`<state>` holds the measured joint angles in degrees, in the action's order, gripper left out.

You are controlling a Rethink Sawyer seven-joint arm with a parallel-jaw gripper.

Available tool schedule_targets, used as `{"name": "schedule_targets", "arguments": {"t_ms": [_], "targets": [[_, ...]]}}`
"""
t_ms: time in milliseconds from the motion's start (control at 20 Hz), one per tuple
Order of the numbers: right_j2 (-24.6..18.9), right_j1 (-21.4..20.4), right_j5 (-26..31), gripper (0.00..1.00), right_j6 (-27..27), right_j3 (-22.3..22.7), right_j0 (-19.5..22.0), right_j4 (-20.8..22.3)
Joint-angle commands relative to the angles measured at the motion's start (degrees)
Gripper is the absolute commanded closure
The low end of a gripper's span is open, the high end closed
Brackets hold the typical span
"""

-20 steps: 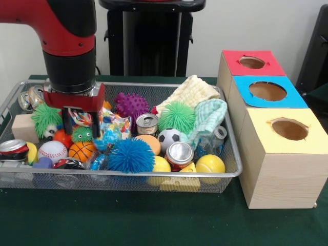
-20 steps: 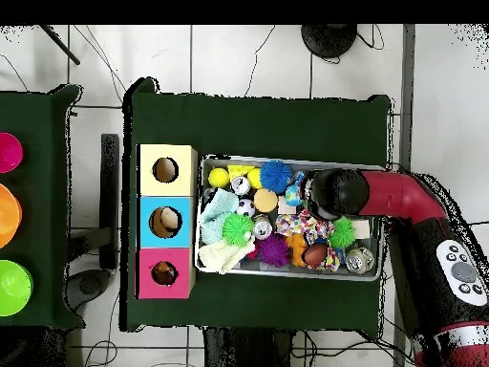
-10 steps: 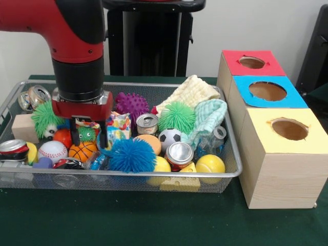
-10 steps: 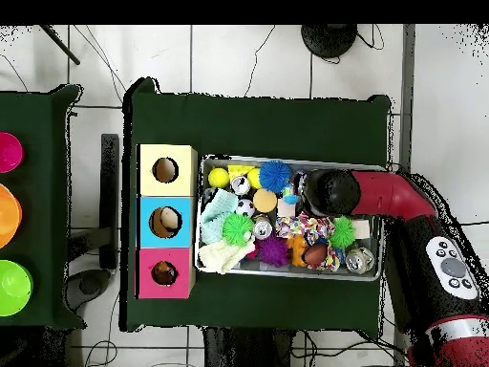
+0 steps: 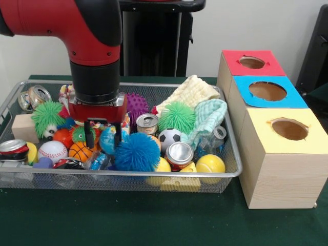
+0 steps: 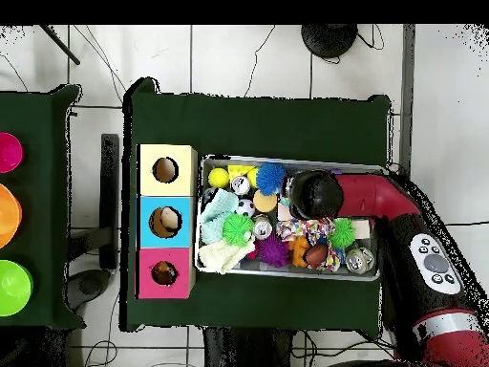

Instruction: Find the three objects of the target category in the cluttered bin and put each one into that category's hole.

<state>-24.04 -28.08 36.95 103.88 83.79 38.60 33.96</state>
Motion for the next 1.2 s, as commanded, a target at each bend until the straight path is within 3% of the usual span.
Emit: {"name": "schedule_targets", "arguments": {"t_ms": [50, 1200], "targets": [[3.2, 1.6, -2.0, 0.0, 0.7, 8.9, -2.0, 3.4], [10.0, -3.8, -7.8, 0.0, 7.6, 15.4, -8.4, -0.2]]}}
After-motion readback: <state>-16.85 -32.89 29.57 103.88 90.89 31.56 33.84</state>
